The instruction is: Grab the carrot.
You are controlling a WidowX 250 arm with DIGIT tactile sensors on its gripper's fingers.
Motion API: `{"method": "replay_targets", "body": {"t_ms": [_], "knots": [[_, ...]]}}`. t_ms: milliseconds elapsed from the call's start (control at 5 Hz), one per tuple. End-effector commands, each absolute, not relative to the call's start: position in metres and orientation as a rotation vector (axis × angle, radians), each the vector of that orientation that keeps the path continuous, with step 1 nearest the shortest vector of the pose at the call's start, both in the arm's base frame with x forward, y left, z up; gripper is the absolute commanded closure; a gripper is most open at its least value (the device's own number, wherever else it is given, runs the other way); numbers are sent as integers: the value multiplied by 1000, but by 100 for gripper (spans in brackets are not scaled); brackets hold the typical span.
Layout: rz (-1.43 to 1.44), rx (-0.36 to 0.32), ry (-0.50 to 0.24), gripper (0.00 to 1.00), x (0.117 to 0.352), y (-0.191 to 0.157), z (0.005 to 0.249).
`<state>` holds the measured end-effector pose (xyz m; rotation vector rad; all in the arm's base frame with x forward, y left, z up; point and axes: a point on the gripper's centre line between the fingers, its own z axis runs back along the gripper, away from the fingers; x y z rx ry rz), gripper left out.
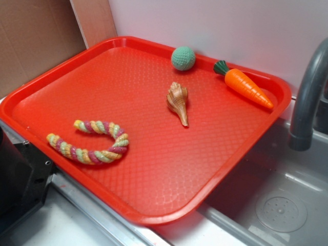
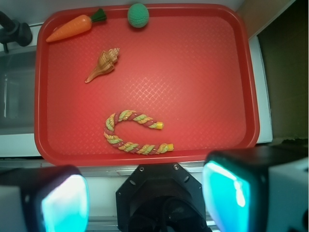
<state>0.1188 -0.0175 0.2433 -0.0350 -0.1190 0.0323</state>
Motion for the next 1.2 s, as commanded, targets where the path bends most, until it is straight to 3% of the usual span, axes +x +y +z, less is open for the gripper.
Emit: {"method": "replay_targets", "body": {"t_ms": [0, 200, 400, 600, 1000], "knots": [[32, -35, -119, 0, 119, -18, 243], [229, 5, -223, 0, 167, -40, 212], [464, -71, -290, 0, 202, -54, 184], [477, -137, -271, 0, 202, -48, 185], [477, -137, -271, 0, 202, -48, 185]]}}
